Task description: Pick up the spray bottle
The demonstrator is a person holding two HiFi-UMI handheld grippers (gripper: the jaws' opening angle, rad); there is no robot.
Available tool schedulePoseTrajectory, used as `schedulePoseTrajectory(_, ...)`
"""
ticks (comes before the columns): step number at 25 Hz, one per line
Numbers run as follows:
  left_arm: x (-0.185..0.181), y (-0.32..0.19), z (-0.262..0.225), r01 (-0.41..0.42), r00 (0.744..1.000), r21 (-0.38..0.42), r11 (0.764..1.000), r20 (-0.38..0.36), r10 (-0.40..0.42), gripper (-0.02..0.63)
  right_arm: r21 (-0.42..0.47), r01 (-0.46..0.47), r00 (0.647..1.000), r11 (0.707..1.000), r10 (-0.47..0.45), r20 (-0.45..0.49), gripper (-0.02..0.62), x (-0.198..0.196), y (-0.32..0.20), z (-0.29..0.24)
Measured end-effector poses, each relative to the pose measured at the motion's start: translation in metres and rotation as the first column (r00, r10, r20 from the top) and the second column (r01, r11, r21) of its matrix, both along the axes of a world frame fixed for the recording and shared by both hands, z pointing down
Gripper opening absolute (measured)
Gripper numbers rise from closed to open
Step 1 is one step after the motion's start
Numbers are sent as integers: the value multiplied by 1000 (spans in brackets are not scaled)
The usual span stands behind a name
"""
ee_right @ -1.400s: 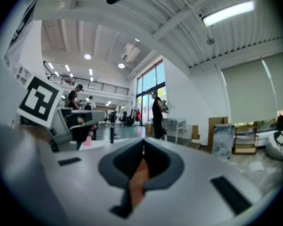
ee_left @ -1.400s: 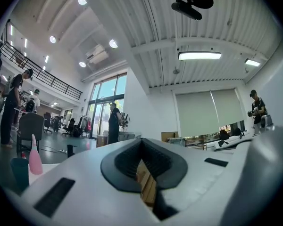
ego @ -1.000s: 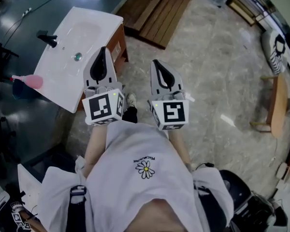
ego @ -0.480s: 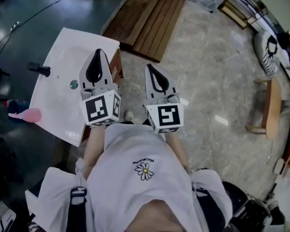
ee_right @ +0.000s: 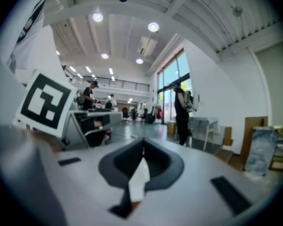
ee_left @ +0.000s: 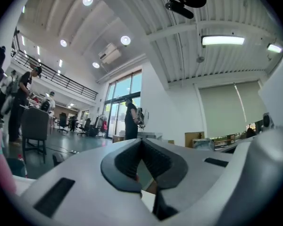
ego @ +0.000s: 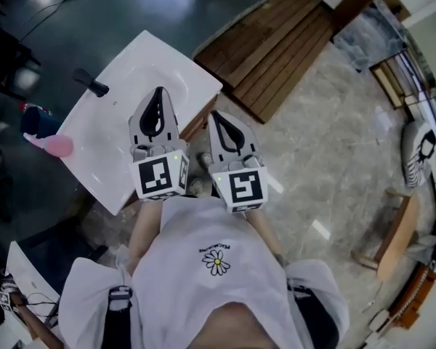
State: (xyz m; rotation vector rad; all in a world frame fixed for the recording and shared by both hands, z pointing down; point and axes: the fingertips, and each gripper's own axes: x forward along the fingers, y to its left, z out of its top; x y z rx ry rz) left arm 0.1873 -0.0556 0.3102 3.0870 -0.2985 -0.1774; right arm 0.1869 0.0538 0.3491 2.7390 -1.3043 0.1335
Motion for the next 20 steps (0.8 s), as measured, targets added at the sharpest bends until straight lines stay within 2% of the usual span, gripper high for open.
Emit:
schedulePoseTrajectory(4,-13,-44,-3,174,985,3,985,-6,-174,20,42,155,988,987,-154,-13,29,15,-45,-10)
schedulePoseTrajectory(6,-22,-67,-8,268,963,5,963,-17,-268,20,54,237,971,970,-236,-28,29,19,-69,-16)
schedulePoseTrajectory(9,-40,-97,-11,398,917,4,917,-23,-398,20,67,357,934,932,-355,-40,29,18,-103,-20)
schedulePoseTrajectory(11,-56,-112,-11,486,874,10,874,-23,-486,20,71,446,895,892,-444,-47,29,13,-125,-22)
schedulePoseTrajectory(14,-82,-128,-10,608,794,15,794,-22,-607,20,77,571,821,817,-568,-64,29,1,-155,-27)
schedulePoseTrajectory(20,-123,-142,-9,756,655,25,654,-4,-756,20,115,706,708,699,-700,-94,29,-19,-192,-38)
